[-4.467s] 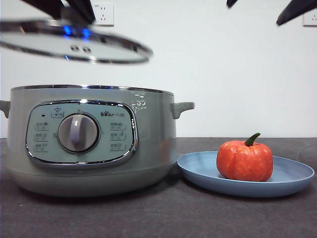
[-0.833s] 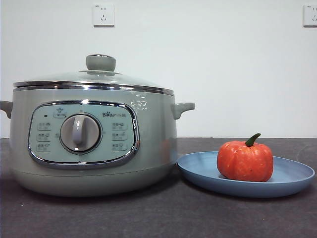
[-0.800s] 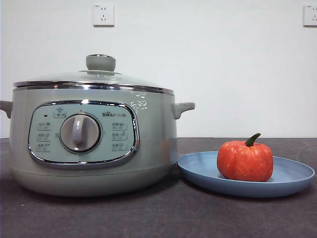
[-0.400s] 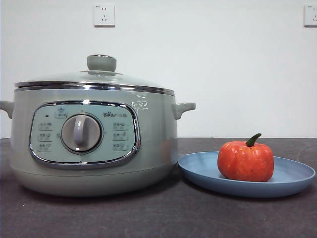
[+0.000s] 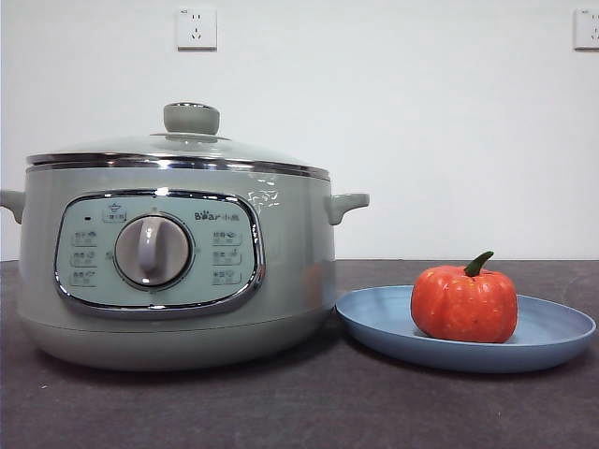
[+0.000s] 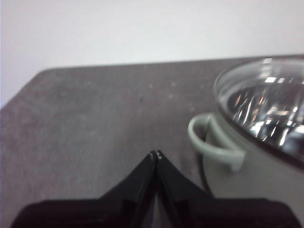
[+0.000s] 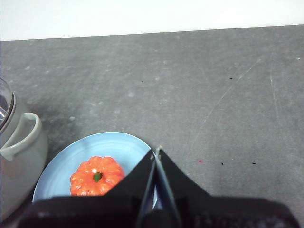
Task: Take the pumpkin out from the steamer,put the pumpkin in the blue plate,close the lid
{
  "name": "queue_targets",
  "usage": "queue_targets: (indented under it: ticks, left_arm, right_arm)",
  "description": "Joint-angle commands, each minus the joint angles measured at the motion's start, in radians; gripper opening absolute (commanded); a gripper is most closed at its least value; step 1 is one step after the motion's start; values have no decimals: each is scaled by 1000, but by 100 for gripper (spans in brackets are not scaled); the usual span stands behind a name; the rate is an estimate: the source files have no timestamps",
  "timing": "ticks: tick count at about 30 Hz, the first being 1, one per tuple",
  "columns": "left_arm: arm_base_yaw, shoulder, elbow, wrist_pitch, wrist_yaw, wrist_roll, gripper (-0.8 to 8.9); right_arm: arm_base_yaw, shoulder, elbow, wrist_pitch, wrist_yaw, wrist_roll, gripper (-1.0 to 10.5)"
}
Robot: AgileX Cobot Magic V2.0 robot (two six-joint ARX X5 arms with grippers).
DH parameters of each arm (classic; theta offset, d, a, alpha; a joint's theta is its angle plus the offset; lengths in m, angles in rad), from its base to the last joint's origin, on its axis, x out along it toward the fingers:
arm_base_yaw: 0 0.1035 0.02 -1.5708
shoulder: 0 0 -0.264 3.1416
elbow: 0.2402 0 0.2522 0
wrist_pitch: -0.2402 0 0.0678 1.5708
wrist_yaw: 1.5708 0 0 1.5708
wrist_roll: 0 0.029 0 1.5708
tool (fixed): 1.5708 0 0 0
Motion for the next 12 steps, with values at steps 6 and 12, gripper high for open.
queue_targets:
  ticks: [6,12]
  left_arm:
    - [10,-98,-109,39,-1,-26,-4]
    - [27,-98,-121,60,-2,-24,-4]
  right_arm:
    - [3,-2,-9,4,3,9,-16]
    - [3,-2,-9,-4,3,9,-16]
